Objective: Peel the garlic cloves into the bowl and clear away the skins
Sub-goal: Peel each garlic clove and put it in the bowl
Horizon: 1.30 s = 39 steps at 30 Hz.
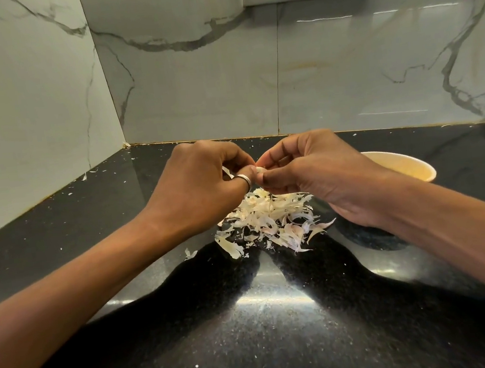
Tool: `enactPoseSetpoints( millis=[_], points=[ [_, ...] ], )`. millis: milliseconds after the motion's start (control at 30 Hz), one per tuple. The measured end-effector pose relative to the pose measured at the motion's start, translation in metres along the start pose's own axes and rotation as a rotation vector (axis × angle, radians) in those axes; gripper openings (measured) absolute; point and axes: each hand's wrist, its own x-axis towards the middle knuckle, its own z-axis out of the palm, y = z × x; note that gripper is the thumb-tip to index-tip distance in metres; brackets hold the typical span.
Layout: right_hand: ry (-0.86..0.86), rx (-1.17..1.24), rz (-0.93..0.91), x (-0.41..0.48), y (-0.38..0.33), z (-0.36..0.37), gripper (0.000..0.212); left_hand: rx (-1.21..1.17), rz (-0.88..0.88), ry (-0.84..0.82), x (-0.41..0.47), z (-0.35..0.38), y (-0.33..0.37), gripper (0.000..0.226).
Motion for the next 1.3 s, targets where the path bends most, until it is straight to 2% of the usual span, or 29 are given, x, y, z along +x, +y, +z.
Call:
enactPoseSetpoints(
  millis=[167,433,733,967,1300],
  points=[
    [0.011,-0.039,-0.012,0.0,0.001,0.001,0.017,-0.047,-0.11,-0.029,0.001,0.0,0.003,0.007],
    [0.056,-0.102,-0.057,-0.001,0.0,0.003,0.022,-0.468,-0.435,-0.148,0.002,-0.001,0.007,0.006],
    [0.149,-0.291,-0.208,0.001,0.002,0.004,0.026,-0.713,-0.688,-0.205,0.01,-0.005,0.025,0.016],
    [0.25,-0.426,-0.262,0.0,0.0,0.0,0.029,-0.658,-0.717,-0.192,0.028,0.001,0.038,0.02],
    [0.252,-0.511,-0.308,0.0,0.006,0.005,0.027,-0.658,-0.679,-0.19,0.019,0.004,0.024,0.014]
  ],
)
